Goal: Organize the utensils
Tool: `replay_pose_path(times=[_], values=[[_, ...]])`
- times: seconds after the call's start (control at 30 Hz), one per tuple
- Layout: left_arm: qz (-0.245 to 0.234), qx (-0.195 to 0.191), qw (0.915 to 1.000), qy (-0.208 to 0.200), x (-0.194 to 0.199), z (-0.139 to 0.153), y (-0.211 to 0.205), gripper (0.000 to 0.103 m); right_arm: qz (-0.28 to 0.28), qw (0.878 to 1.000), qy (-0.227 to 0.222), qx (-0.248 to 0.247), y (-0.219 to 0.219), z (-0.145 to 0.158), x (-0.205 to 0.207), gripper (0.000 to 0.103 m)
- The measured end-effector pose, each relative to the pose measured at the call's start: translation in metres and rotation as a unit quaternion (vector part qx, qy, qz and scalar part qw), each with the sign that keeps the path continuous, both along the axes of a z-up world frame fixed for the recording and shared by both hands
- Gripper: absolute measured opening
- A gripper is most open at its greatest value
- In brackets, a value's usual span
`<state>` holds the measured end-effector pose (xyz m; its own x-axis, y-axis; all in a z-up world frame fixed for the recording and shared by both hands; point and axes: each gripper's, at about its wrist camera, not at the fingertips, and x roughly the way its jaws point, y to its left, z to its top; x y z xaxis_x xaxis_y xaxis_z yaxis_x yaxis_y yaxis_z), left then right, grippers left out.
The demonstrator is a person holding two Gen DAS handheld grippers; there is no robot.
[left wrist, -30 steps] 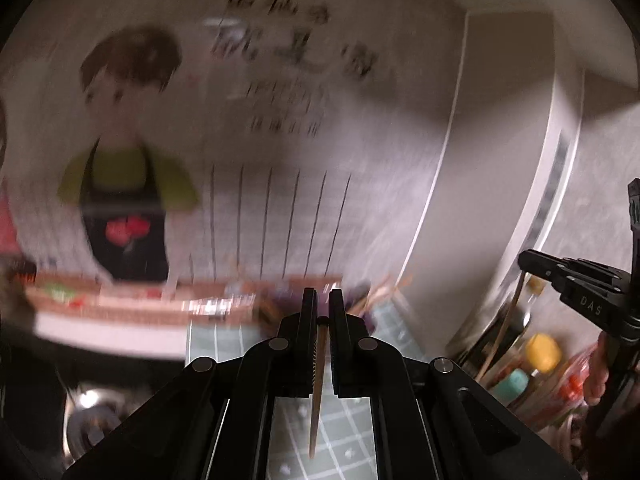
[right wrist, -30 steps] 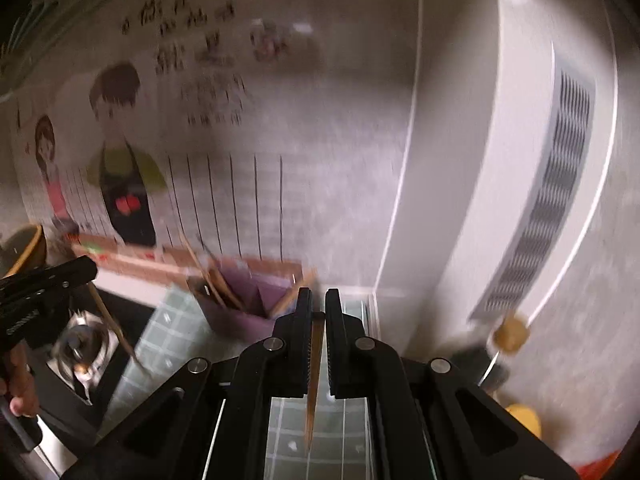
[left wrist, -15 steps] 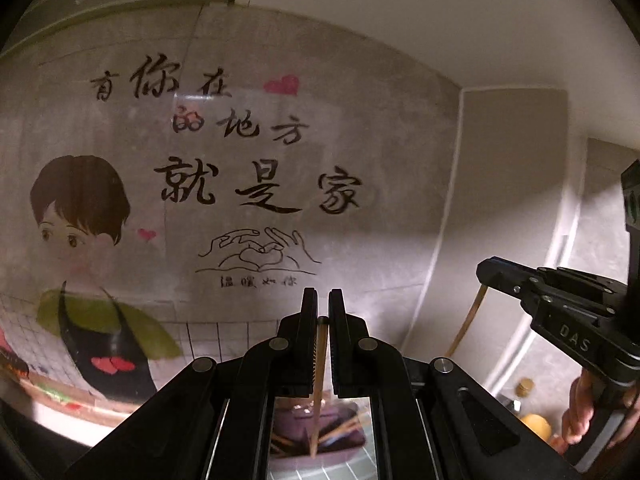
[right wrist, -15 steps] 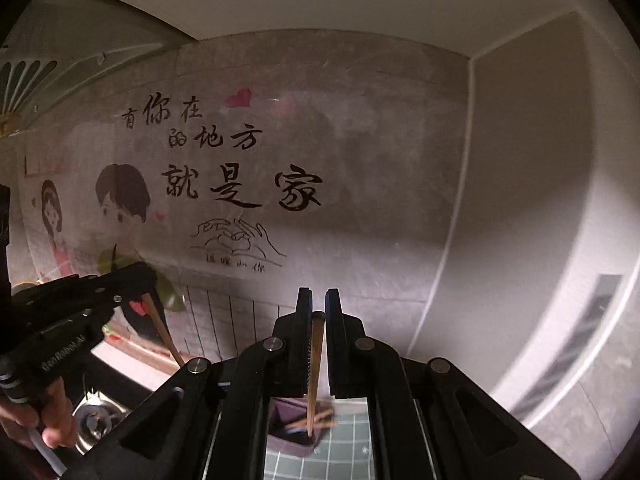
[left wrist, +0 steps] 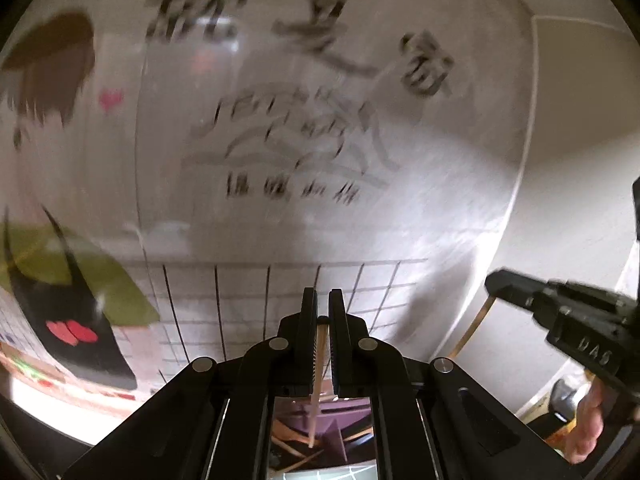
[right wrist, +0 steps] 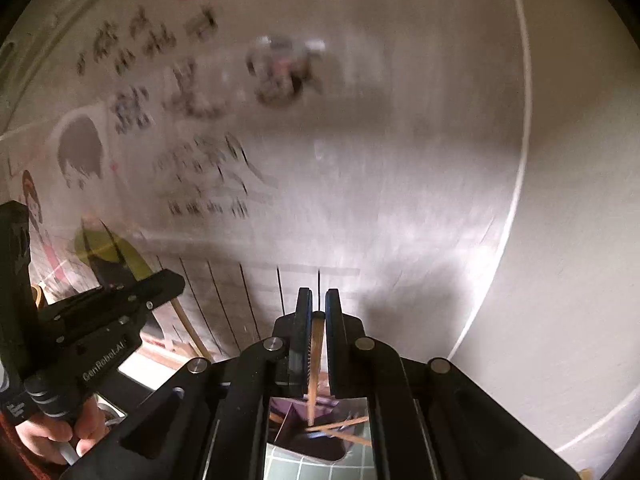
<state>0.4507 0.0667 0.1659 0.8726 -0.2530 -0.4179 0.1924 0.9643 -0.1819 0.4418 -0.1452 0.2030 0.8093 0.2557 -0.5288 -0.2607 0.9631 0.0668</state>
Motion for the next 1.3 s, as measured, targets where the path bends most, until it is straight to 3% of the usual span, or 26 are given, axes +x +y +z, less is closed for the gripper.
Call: replay_pose_path(times=[0.17, 0.37, 0.5, 0.6, 0.73, 0.83, 1.03, 1.17, 1.23, 1.3], values=[[-0.001, -0.018, 0.9992, 0.036, 0.017, -0.037, 0.004, 0.005, -0.005, 0.999, 0.053, 0.003, 0.001, -0.048, 0.023, 0.006], [-0.018, -0.011, 0.9968, 0.077, 0.032, -0.07, -0.003, 0.006, -0.013, 0.995, 0.103, -0.007, 0.002, -0.093, 0.039, 0.006], [-0.016, -0.008, 0.9948, 0.1, 0.037, -0.076, -0.006, 0.008, -0.023, 0.995, 0.097, -0.016, -0.002, -0.097, 0.04, 0.007], [0.008, -0.006, 0.9958, 0.091, 0.031, -0.064, -0.004, 0.008, -0.02, 0.994, 0.104, -0.005, -0.011, -0.094, 0.038, 0.008], [0.009, -0.009, 0.997, 0.076, 0.019, -0.043, -0.001, 0.008, -0.021, 0.997, 0.07, -0.012, -0.015, -0.083, 0.026, 0.012], [0.017, 0.005, 0.9982, 0.057, -0.005, -0.029, -0.004, 0.008, -0.023, 0.998, 0.052, -0.006, -0.022, -0.073, 0.011, 0.028], [0.076, 0.022, 0.9967, 0.015, -0.094, -0.023, 0.004, 0.009, -0.024, 0.999, 0.025, 0.002, -0.037, -0.067, -0.043, 0.03], [0.121, 0.034, 0.9918, 0.023, -0.157, -0.036, 0.01, 0.031, -0.013, 1.0, 0.006, 0.013, -0.046, -0.067, -0.093, 0.03], [0.133, 0.035, 0.9899, 0.032, -0.186, -0.049, 0.008, 0.031, -0.009, 1.0, -0.001, 0.024, -0.05, -0.07, -0.123, 0.034], [0.141, 0.04, 0.9886, 0.036, -0.213, -0.062, 0.001, 0.031, -0.006, 1.0, -0.004, 0.029, -0.052, -0.075, -0.154, 0.047]])
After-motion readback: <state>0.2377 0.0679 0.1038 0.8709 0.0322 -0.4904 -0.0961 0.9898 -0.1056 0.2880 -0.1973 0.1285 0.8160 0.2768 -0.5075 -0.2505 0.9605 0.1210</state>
